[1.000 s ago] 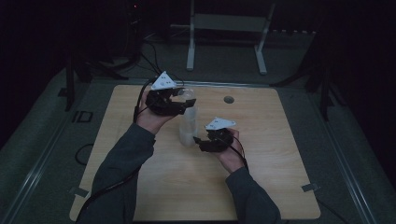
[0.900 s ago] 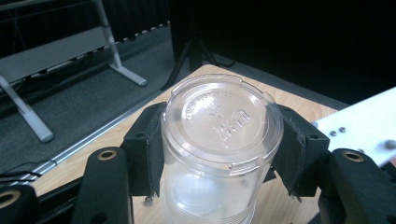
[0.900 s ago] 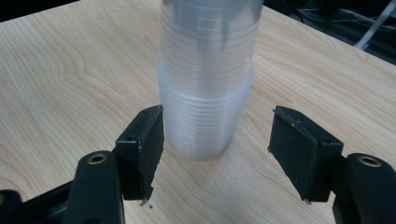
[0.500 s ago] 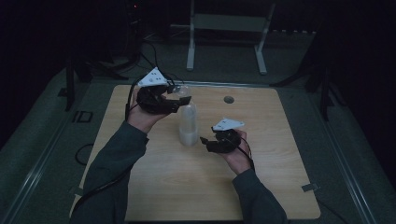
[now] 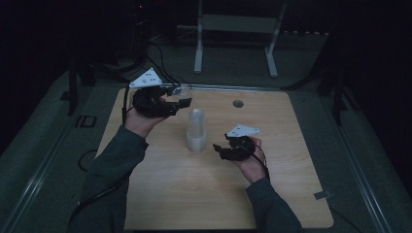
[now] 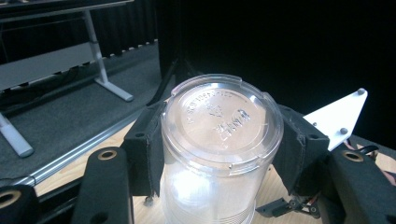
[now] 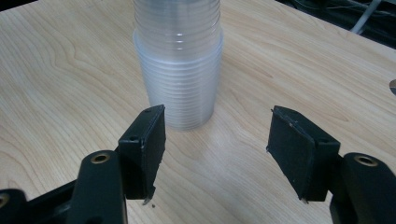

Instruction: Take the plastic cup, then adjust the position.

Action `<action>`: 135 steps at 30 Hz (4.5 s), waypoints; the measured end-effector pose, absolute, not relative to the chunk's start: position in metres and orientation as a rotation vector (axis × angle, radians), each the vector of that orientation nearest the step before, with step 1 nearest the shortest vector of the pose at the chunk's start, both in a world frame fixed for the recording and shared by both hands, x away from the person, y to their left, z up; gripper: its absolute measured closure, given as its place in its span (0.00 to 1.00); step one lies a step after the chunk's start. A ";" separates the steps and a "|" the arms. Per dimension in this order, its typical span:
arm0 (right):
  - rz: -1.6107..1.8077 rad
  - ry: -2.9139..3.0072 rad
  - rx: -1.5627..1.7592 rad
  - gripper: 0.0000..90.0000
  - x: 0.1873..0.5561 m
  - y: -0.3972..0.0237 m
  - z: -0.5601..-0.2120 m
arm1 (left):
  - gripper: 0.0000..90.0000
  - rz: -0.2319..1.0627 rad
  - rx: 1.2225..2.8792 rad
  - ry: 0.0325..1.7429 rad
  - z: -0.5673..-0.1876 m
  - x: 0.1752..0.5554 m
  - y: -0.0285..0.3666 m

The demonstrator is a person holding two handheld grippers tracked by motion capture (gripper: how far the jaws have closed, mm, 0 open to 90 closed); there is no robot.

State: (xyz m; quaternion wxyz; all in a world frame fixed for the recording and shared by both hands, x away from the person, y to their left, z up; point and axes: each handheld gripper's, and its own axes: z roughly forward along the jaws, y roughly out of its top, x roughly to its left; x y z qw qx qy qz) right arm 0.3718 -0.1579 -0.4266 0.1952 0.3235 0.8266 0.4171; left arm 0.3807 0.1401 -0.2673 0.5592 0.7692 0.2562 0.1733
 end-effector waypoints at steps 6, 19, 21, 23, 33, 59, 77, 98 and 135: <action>1.176 2.311 0.909 0.40 0.370 -0.160 -0.426 | 0.46 0.408 1.802 0.597 -0.266 0.376 0.148; 1.170 2.302 0.901 0.40 0.366 -0.163 -0.424 | 0.46 0.413 1.784 0.581 -0.270 0.367 0.162; 1.170 2.301 0.902 0.40 0.365 -0.164 -0.424 | 0.46 0.412 1.779 0.580 -0.271 0.366 0.163; 1.168 2.301 0.900 0.40 0.365 -0.164 -0.423 | 0.46 0.410 1.775 0.575 -0.273 0.364 0.165; 1.168 2.297 0.888 0.40 0.363 -0.165 -0.422 | 0.46 0.388 1.779 0.561 -0.285 0.360 0.170; 1.170 2.325 0.861 0.40 0.360 -0.159 -0.426 | 0.46 0.298 1.765 0.580 -0.337 0.355 0.177; 1.187 2.330 0.842 0.40 0.359 -0.156 -0.426 | 0.46 0.252 1.739 0.608 -0.368 0.350 0.187; 1.242 2.331 0.818 0.40 0.358 -0.151 -0.419 | 0.46 0.218 1.738 0.602 -0.393 0.343 0.186; 1.441 2.331 0.778 0.40 0.351 -0.143 -0.413 | 0.46 0.191 1.744 0.567 -0.403 0.338 0.180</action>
